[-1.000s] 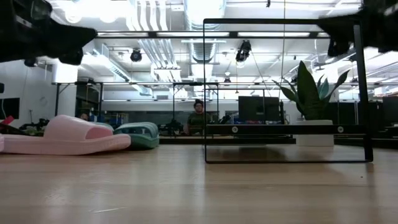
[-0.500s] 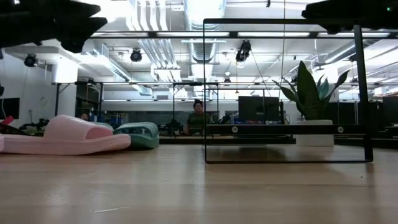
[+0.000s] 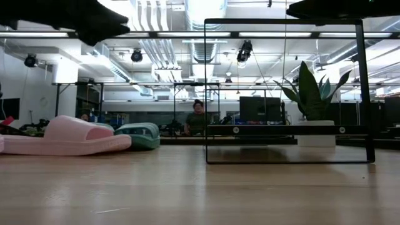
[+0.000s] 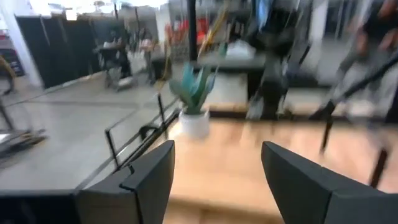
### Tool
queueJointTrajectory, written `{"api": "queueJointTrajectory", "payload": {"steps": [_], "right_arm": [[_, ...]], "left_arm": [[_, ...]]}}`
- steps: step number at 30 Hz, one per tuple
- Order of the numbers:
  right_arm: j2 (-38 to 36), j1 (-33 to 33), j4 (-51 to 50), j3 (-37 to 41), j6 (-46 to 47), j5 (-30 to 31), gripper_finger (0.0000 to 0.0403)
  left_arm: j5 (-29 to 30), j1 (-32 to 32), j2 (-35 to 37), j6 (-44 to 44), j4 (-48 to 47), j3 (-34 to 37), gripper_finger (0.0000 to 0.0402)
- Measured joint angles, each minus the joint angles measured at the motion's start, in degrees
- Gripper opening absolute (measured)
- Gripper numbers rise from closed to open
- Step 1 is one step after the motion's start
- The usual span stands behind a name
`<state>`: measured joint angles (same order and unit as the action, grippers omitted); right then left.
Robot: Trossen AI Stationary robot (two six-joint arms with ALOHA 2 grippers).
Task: Pick and place slides into the shelf
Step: Put the right blue slide on the shelf
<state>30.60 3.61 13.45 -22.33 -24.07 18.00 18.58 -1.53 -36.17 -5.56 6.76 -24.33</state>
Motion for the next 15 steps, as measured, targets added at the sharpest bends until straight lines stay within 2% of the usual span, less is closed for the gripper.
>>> {"api": "queueJointTrajectory", "payload": {"steps": [5, 8, 11, 15], "right_arm": [[2.46, 0.01, -0.18, -1.62, -0.01, 4.01, 0.0205], [2.88, 0.01, -1.41, -1.74, -0.42, 6.04, 0.0205], [2.92, 0.01, -1.4, -1.81, -0.42, 6.23, 0.0205], [2.91, -0.01, -1.29, -1.81, -0.47, 6.23, 0.0205]], "left_arm": [[2.13, -0.03, -6.72, -5.45, -7.97, -5.67, 0.0226], [6.51, 0.01, -10.21, -7.24, -12.32, -7.85, 0.0226], [9.38, 0.03, -13.59, -7.22, -15.83, -9.17, 0.0226], [9.52, 0.01, -17.32, -7.24, -16.42, -9.67, 0.0226]]}}
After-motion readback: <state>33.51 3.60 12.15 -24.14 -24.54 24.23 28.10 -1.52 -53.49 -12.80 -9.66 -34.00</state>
